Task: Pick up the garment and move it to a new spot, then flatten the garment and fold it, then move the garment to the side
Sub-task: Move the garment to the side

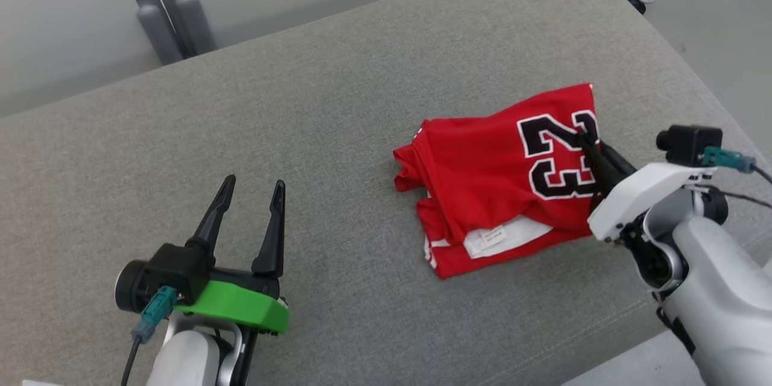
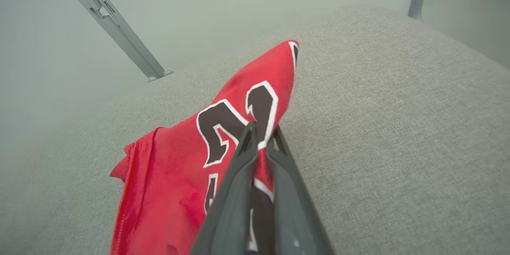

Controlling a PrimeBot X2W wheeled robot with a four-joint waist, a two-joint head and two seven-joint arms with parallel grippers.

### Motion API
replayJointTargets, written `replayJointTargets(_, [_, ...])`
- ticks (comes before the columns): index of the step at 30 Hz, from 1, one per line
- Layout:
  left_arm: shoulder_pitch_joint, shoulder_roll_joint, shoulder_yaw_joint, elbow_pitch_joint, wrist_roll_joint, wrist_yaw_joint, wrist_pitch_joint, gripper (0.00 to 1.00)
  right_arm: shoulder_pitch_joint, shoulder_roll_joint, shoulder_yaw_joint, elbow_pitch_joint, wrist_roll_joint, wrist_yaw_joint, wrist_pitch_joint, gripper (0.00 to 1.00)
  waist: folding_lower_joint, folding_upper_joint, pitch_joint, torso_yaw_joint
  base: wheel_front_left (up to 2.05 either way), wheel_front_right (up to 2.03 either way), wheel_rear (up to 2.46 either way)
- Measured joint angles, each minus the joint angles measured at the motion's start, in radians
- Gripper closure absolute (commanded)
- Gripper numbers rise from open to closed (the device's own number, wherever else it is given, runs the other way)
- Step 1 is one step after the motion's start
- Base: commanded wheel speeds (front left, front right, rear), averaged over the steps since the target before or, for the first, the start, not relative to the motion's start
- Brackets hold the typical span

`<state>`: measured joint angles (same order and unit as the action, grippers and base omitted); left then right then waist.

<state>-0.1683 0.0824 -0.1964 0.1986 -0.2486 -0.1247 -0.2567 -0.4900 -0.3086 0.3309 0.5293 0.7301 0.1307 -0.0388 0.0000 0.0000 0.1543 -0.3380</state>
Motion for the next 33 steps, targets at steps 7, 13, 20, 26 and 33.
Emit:
replayJointTargets(7, [-0.049,0.035,-0.007,-0.041,0.009,-0.002,0.034,0.0,-0.171,-0.092,0.03,0.057,0.027,0.0,-0.036,1.0,0.0,0.0,0.084,0.008,0.0,0.0,0.0])
replayJointTargets(13, [-0.106,0.057,-0.028,-0.081,0.018,-0.002,0.055,0.0,-0.317,-0.192,0.058,0.172,0.038,0.0,-0.069,1.0,0.0,0.0,0.181,0.033,0.0,0.0,0.0])
replayJointTargets(20, [-0.142,0.066,-0.042,-0.099,0.021,-0.002,0.062,0.0,-0.422,-0.306,0.07,0.334,0.016,0.0,-0.114,1.0,0.0,0.0,0.278,0.081,0.0,0.0,0.0])
replayJointTargets(26, [-0.154,0.074,-0.042,-0.102,0.021,-0.001,0.061,0.0,-0.502,-0.338,0.073,0.482,-0.048,0.0,-0.17,1.0,0.0001,0.0,0.33,0.125,0.0,0.0,0.0])
replayJointTargets(33, [-0.156,0.066,-0.048,-0.077,0.013,0.002,0.043,0.0,-0.563,-0.311,0.05,0.657,-0.148,0.0,-0.214,0.0,0.0001,0.0,0.325,0.158,0.0,0.0,0.0])
